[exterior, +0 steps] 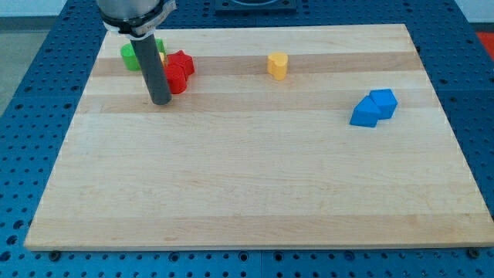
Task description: Push the yellow heart into the red star
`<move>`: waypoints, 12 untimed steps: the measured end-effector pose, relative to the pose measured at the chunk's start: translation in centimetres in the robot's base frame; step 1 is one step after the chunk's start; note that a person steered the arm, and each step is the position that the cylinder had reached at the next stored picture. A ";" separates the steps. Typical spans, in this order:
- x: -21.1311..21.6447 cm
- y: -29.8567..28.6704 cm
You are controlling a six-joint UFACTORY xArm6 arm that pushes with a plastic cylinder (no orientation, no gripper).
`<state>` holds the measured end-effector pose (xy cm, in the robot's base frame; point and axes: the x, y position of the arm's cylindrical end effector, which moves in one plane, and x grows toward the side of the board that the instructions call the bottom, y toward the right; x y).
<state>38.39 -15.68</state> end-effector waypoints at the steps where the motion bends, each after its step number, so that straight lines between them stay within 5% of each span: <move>1: 3.6 8.6; 2: 4.1 12.2; 4: -4.1 16.6; 7: -3.6 21.5; 8: -8.0 21.9; 12: -8.3 18.7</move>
<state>30.08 2.99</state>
